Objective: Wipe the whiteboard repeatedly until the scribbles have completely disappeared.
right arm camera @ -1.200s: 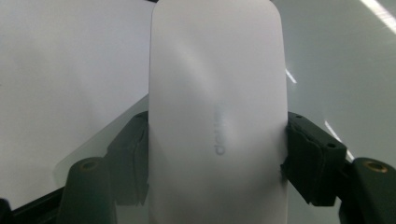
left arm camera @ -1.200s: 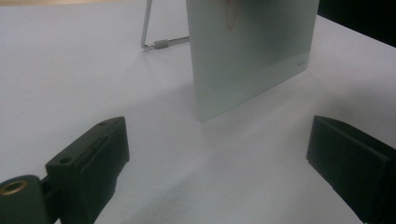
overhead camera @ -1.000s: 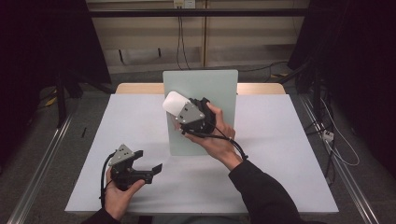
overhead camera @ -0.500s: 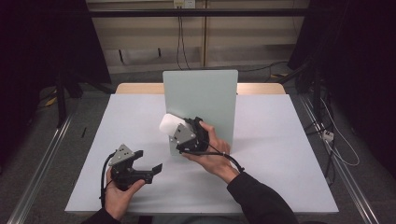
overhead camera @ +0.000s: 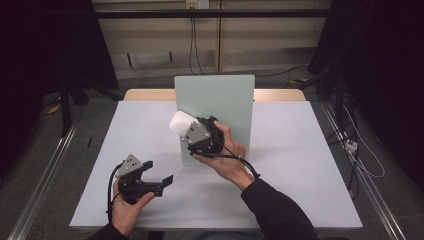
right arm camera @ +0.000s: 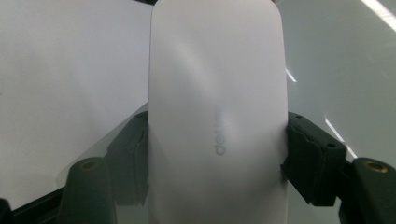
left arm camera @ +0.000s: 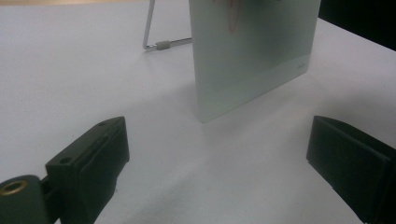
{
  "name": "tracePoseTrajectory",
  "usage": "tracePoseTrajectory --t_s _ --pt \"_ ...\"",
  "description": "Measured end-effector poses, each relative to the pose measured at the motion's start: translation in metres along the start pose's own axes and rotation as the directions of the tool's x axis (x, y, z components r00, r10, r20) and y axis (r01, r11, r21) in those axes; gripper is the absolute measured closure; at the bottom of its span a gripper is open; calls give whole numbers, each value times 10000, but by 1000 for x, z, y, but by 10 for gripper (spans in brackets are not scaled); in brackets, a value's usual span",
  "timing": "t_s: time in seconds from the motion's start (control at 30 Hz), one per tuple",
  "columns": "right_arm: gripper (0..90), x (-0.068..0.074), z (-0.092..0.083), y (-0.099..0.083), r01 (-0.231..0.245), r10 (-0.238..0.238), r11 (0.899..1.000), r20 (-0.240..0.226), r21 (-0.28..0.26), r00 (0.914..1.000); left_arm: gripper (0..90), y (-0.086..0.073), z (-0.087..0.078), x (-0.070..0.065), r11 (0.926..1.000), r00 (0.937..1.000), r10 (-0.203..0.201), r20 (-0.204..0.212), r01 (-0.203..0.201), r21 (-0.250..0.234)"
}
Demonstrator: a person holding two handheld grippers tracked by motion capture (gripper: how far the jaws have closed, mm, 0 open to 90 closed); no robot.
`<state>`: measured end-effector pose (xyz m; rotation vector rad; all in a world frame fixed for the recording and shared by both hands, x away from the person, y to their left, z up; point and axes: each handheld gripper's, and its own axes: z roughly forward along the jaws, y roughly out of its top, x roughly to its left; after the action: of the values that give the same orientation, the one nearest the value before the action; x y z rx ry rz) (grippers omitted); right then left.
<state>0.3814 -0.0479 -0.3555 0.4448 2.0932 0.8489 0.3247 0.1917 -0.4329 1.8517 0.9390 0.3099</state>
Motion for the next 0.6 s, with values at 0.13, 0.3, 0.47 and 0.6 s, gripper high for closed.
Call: tracePoseTrajectory --t_s 0.13,0.3,0.47,0.6 --pt "316 -6 -2 2 -134 136 9998 175 -116 9998 56 0 0 0 10000 10000 26 -18 -26 21" --pt "316 8 2 -7 247 -239 9995 -399 184 9989 56 0 0 -1 10000 10000 38 -16 -38 33" --pt "316 25 4 -22 348 -311 9986 -926 392 9952 56 0 1 0 10000 10000 36 -17 -36 79" --pt "316 35 6 -30 483 -420 9975 -1170 517 9922 56 0 1 -1 9999 10000 56 -9 -56 113"
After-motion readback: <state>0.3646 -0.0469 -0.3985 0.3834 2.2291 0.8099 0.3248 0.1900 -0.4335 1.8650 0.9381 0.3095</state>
